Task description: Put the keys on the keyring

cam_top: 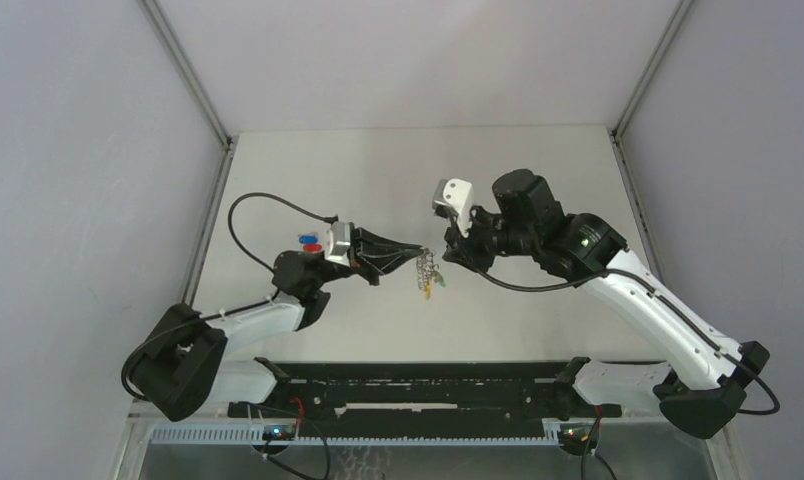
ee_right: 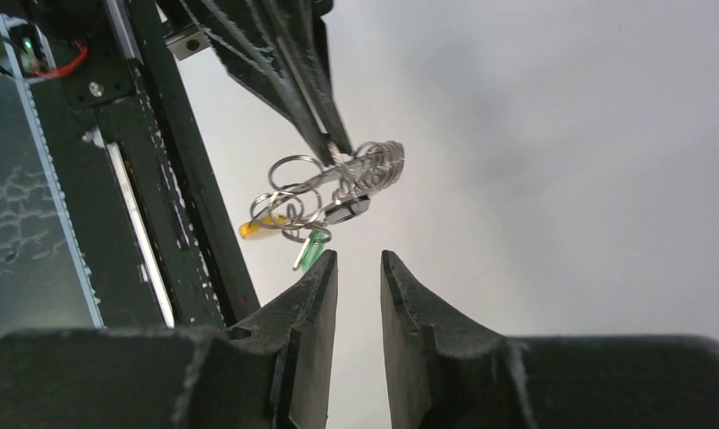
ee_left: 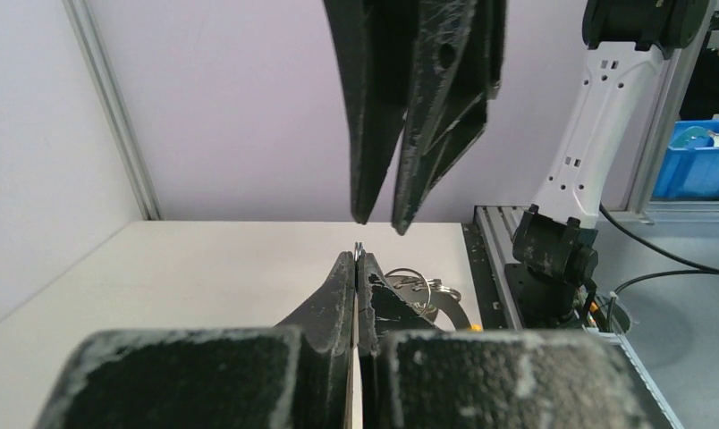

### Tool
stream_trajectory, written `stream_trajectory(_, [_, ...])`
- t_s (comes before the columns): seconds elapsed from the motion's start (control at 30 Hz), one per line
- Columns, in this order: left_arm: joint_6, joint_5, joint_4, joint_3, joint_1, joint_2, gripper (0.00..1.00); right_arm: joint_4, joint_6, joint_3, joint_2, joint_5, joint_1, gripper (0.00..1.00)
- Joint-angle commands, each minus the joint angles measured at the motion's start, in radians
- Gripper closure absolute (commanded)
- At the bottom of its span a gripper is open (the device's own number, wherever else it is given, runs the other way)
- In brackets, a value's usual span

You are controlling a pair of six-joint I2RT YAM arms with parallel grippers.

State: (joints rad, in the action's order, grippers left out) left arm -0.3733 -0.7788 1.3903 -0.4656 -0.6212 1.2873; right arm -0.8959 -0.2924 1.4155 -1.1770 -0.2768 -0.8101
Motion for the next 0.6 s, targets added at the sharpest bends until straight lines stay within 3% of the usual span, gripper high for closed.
stream_trajectory(0.0, [0.025, 0.031, 0.072, -0.002, -0.006, -0.047, 1.00, 0.174, -0.001, -0.044, 0.054, -0.218, 0.083, 0.75])
stream_trajectory(0.3, [0.029, 0.027, 0.072, -0.001, -0.009, -0.068, 1.00, 0.226, 0.000, -0.069, 0.029, -0.385, 0.146, 0.74])
stream_trajectory(0.57, [0.030, 0.026, 0.072, 0.001, -0.009, -0.100, 1.00, 0.230, 0.008, -0.069, -0.009, -0.446, 0.176, 0.80])
